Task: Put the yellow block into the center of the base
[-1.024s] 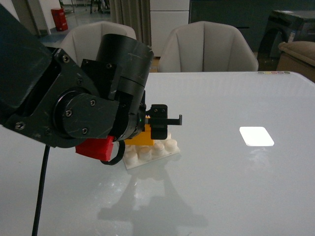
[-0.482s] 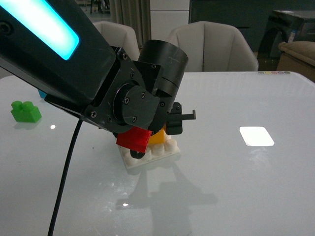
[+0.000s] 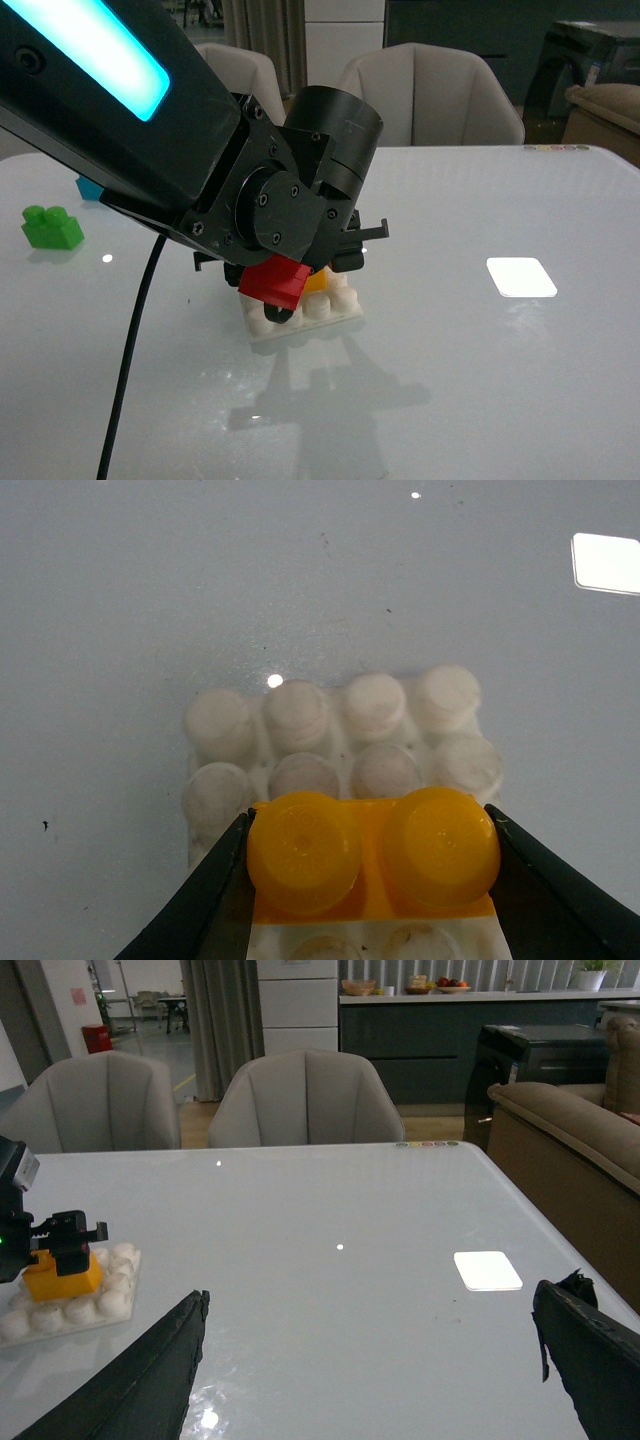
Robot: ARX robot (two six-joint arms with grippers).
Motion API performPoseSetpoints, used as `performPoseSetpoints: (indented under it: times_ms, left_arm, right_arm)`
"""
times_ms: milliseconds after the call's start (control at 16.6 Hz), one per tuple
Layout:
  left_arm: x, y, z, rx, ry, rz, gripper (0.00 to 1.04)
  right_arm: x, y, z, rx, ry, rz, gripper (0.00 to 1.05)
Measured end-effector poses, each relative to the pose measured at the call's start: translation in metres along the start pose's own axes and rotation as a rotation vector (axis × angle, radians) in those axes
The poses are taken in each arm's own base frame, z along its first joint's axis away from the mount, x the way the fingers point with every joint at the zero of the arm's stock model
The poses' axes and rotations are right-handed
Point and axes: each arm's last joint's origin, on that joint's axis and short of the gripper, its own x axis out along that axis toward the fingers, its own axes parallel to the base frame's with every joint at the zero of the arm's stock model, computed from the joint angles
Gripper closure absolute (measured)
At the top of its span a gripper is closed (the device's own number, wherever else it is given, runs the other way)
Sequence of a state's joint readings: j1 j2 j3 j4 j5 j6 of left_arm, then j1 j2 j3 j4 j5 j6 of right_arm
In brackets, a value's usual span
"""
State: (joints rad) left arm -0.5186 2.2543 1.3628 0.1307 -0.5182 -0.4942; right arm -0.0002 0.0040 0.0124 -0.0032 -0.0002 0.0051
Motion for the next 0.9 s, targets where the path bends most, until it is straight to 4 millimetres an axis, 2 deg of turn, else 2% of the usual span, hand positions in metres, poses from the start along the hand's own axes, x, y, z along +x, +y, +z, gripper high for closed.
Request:
performPoseSetpoints:
  times_ms: [181, 422, 482, 542, 663, 723, 783, 904]
  left_arm:
    - [0.004, 0.004, -0.010, 0.008, 0.026, 0.014, 0.46]
    - [0.005, 0.004, -0.012, 0.004, 0.009, -0.001, 0.46]
    - [0.005, 0.004, -0.012, 0.002, 0.002, -0.014, 0.41]
    - [0.005, 0.003, -0.011, 0.003, -0.007, -0.046, 0.28]
    - [0.004, 0.001, -0.007, 0.016, -0.036, -0.070, 0.08]
    - [0.001, 0.000, -0.002, 0.024, -0.057, -0.081, 0.06]
    - [-0.006, 0.000, 0.007, 0.018, -0.088, -0.105, 0.07]
    - [-0.028, 0.002, 0.027, 0.007, -0.164, -0.183, 0.07]
  right_arm:
    - [0.000, 0.000, 0.000, 0.000, 0.000, 0.000, 0.06]
    - [0.000, 0.000, 0.000, 0.000, 0.000, 0.000, 0.06]
    - [0.000, 0.000, 0.000, 0.000, 0.000, 0.000, 0.06]
    - [0.000, 0.000, 0.000, 0.000, 0.000, 0.000, 0.06]
    - [0.000, 0.000, 0.000, 0.000, 0.000, 0.000, 0.06]
    - [0.000, 0.000, 0.000, 0.000, 0.000, 0.000, 0.06]
    - [0.000, 0.000, 0.000, 0.000, 0.001, 0.000, 0.06]
    - [0.000, 0.000, 0.000, 0.000, 0.000, 0.000, 0.06]
